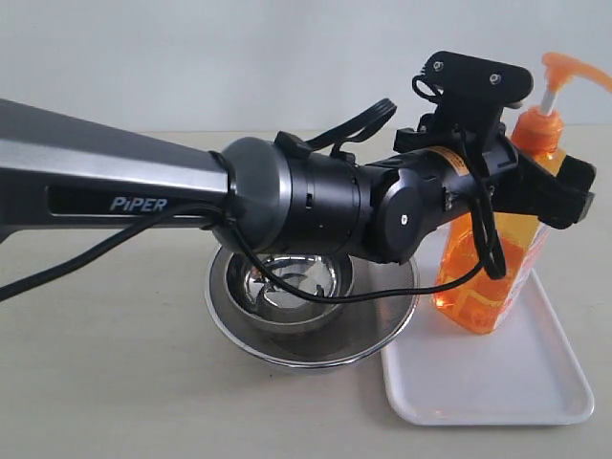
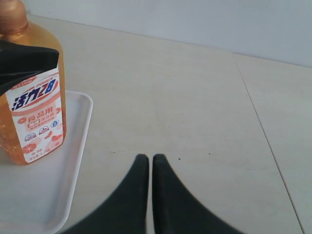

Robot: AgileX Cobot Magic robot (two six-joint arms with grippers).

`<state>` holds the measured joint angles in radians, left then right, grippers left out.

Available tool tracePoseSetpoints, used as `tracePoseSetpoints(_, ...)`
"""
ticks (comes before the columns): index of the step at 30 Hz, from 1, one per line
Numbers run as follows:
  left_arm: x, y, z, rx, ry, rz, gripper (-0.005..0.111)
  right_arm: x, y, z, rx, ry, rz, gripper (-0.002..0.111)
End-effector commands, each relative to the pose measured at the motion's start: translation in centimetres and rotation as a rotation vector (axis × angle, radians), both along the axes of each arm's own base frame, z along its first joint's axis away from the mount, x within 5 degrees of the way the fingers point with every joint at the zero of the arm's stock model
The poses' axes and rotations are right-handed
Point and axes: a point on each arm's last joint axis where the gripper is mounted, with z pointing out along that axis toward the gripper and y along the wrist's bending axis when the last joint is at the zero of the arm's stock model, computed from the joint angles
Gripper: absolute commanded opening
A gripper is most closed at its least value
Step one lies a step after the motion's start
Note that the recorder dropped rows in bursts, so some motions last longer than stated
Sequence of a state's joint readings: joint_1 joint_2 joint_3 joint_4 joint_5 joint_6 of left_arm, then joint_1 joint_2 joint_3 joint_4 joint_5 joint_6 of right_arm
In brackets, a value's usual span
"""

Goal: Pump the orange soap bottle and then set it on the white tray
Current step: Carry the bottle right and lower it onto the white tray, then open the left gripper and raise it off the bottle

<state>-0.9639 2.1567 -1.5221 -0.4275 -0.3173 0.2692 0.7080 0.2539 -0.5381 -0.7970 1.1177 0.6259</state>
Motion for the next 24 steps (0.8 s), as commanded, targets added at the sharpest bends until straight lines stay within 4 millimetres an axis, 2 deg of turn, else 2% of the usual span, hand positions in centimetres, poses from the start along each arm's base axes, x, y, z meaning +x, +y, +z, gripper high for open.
tracePoseSetpoints(1,0.1,0.0,1.0,-0.042,-0.015,0.012,0.104,0.0,0.0,0.0,-0.008,-0.010,0.006,0.000)
tracePoseSetpoints(5,0.0,0.2,2.0,-0.058,-0.026,0.012,0.104,0.0,0.0,0.0,-0.008,-0.010,0.006,0.000)
tracePoseSetpoints(8,-0.4,0.5,3.9,-0.079,-0.041,0.005,0.104,0.0,0.0,0.0,-0.010,-0.010,0.006,0.000)
tracePoseSetpoints(14,-1.8,1.6,7.9,0.025,-0.096,-0.086,0.104,0.0,0.0,0.0,-0.010,-0.010,0.006,0.000)
tracePoseSetpoints(21,-3.9,3.8,11.6,0.164,-0.055,-0.224,0.104,0.0,0.0,0.0,-0.003,-0.003,0.009,0.000)
tracePoseSetpoints(24,-3.6,5.3,12.3,0.207,-0.005,-0.240,0.102,-0.1,0.1,-0.1,0.008,0.007,0.014,0.000)
